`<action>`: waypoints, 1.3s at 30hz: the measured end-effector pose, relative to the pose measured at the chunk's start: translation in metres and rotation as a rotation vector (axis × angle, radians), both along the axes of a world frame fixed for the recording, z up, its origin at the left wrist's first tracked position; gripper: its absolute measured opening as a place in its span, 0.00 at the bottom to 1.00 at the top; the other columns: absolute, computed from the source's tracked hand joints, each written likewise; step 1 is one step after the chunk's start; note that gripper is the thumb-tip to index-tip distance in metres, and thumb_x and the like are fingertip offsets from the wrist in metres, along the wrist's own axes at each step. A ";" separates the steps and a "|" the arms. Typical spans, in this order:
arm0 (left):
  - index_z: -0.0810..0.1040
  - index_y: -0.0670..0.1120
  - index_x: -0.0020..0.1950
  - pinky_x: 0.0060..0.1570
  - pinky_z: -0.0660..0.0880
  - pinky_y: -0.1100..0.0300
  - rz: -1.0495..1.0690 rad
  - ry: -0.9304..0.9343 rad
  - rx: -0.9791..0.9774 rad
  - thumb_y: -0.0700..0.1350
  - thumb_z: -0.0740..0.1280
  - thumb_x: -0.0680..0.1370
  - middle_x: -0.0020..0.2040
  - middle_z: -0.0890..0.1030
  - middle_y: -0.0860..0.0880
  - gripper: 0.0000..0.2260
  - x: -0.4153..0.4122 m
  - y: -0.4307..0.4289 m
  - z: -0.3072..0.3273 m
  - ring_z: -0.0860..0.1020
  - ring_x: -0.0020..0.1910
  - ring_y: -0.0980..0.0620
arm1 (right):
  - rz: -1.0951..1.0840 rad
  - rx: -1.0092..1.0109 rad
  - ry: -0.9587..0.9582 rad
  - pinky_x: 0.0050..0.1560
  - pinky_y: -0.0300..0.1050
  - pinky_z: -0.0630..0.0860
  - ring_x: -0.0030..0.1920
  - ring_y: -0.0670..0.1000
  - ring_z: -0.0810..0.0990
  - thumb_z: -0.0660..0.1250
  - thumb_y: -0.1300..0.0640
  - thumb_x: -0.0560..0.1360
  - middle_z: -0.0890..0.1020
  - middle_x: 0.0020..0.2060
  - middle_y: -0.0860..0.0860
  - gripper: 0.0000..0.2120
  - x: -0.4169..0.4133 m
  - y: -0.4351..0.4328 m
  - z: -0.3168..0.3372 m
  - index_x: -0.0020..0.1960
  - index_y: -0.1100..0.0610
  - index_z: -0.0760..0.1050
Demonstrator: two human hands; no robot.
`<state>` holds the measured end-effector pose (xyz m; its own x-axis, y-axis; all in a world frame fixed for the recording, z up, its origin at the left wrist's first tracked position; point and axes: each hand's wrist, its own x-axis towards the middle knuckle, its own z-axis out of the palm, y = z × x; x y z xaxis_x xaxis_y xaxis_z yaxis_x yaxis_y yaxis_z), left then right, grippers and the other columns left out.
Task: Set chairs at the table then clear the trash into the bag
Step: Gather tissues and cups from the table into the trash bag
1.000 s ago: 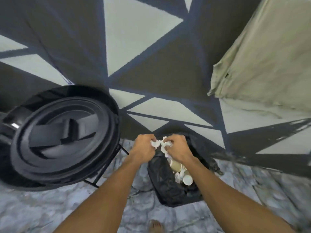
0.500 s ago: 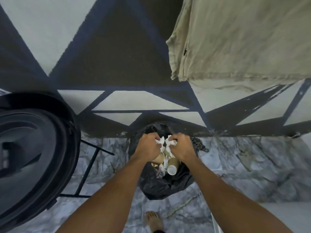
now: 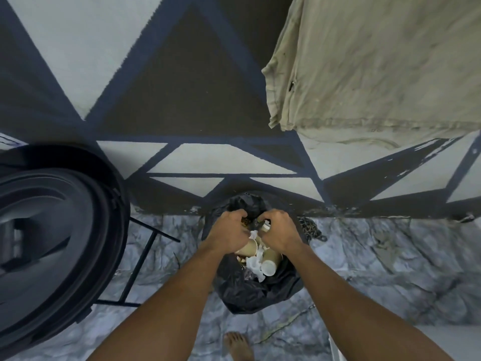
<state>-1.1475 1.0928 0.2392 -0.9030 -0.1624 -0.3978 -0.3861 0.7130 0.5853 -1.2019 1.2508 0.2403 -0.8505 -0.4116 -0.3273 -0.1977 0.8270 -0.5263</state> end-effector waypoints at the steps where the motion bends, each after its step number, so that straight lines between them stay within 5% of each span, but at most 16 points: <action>1: 0.75 0.48 0.70 0.62 0.77 0.50 0.017 0.036 -0.003 0.44 0.72 0.74 0.65 0.79 0.42 0.24 0.004 -0.006 0.005 0.78 0.63 0.42 | 0.013 -0.010 0.006 0.60 0.49 0.78 0.58 0.55 0.79 0.74 0.62 0.69 0.82 0.57 0.53 0.17 0.002 -0.007 0.002 0.57 0.55 0.83; 7: 0.80 0.45 0.62 0.54 0.78 0.55 0.150 0.157 -0.053 0.41 0.72 0.72 0.55 0.84 0.43 0.18 0.061 -0.055 0.044 0.80 0.56 0.43 | 0.159 -0.062 0.006 0.59 0.51 0.79 0.57 0.55 0.81 0.71 0.63 0.69 0.84 0.55 0.53 0.17 0.035 -0.067 0.038 0.56 0.55 0.83; 12: 0.81 0.43 0.61 0.57 0.77 0.51 0.305 0.269 -0.131 0.40 0.69 0.71 0.55 0.84 0.43 0.18 0.146 -0.116 0.087 0.79 0.57 0.43 | 0.344 -0.141 0.040 0.58 0.50 0.79 0.55 0.54 0.82 0.71 0.62 0.69 0.85 0.54 0.53 0.17 0.096 -0.144 0.078 0.58 0.56 0.82; 15: 0.81 0.44 0.56 0.49 0.78 0.52 0.420 0.311 -0.159 0.43 0.66 0.69 0.49 0.84 0.45 0.16 0.218 -0.157 0.107 0.81 0.51 0.42 | 0.472 -0.183 0.063 0.58 0.48 0.79 0.56 0.54 0.81 0.70 0.61 0.69 0.84 0.55 0.53 0.17 0.153 -0.197 0.097 0.58 0.55 0.82; 20: 0.80 0.46 0.54 0.50 0.79 0.51 0.640 0.278 -0.205 0.44 0.66 0.69 0.49 0.84 0.45 0.14 0.362 -0.199 0.134 0.80 0.52 0.43 | 0.714 -0.244 0.098 0.49 0.49 0.80 0.50 0.58 0.82 0.68 0.60 0.68 0.85 0.47 0.55 0.12 0.274 -0.272 0.119 0.50 0.55 0.83; 23: 0.81 0.44 0.50 0.48 0.78 0.51 0.797 0.292 -0.221 0.45 0.64 0.67 0.47 0.84 0.43 0.14 0.463 -0.217 0.149 0.81 0.51 0.39 | 0.881 -0.274 0.095 0.52 0.51 0.80 0.51 0.56 0.82 0.70 0.61 0.68 0.85 0.48 0.54 0.13 0.358 -0.316 0.130 0.52 0.56 0.83; 29: 0.76 0.47 0.69 0.65 0.72 0.54 1.196 0.180 -0.337 0.47 0.70 0.75 0.66 0.79 0.44 0.22 0.673 -0.226 0.160 0.75 0.67 0.44 | 1.205 -0.314 0.013 0.61 0.43 0.75 0.60 0.51 0.80 0.72 0.55 0.72 0.82 0.60 0.49 0.20 0.554 -0.385 0.142 0.64 0.54 0.80; 35: 0.79 0.50 0.48 0.48 0.76 0.54 1.527 0.131 -0.402 0.46 0.69 0.70 0.47 0.82 0.50 0.08 0.835 -0.198 0.159 0.79 0.55 0.45 | 1.534 -0.350 -0.073 0.61 0.45 0.75 0.59 0.51 0.80 0.73 0.58 0.71 0.82 0.59 0.51 0.20 0.729 -0.415 0.150 0.63 0.54 0.80; 39: 0.76 0.47 0.69 0.66 0.72 0.52 1.699 0.080 -0.417 0.46 0.70 0.75 0.63 0.78 0.48 0.22 0.909 -0.184 0.152 0.71 0.67 0.48 | 1.749 -0.376 -0.136 0.60 0.40 0.75 0.54 0.47 0.79 0.74 0.59 0.71 0.82 0.59 0.50 0.20 0.822 -0.428 0.149 0.62 0.54 0.80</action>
